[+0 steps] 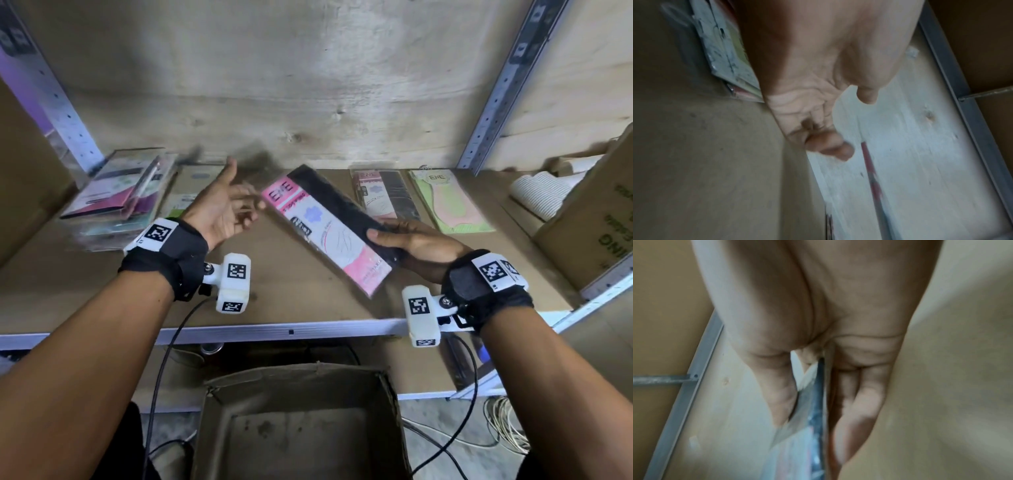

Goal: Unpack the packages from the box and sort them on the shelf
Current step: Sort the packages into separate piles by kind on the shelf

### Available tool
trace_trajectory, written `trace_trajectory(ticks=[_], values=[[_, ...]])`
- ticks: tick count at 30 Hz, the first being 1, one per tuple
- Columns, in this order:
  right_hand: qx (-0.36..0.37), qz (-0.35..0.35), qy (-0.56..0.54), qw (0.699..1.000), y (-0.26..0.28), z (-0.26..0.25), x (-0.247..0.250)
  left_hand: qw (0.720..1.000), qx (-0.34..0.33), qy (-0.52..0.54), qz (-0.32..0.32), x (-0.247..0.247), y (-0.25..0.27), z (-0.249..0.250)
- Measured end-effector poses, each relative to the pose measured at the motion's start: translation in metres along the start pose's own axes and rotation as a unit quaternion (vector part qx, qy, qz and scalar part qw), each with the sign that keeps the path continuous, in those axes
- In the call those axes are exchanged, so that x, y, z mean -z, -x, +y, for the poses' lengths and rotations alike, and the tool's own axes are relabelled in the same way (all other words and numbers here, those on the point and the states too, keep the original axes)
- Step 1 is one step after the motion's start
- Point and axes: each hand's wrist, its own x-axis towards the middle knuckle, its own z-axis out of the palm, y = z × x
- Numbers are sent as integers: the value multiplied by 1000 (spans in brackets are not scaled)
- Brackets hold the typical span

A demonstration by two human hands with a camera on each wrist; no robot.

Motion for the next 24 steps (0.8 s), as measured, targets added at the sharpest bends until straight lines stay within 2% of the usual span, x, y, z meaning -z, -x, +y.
trace_trajectory(ticks=[3,6,10,14,17,21,24], values=[[24,47,-109,993,-2,-6,-7,996,40,-57,-50,-16,11,-6],[36,68,-193,978,-7,-10,-15,983,71,-98,-139,-41,26,-20],[35,63,-242,967,-13,-9,-27,971,49,-89,-215,-63,36,-32],[11,75,-222,972,-17,-6,-35,977,40,-76,-197,-65,37,-35],[-2,101,-158,982,-19,-3,-34,979,42,-97,-175,-63,37,-35],[-10,206,-79,975,-27,4,-27,985,35,-118,-121,-69,35,-35],[2,270,-30,962,-30,3,-21,985,-6,-159,-73,-80,31,-33]])
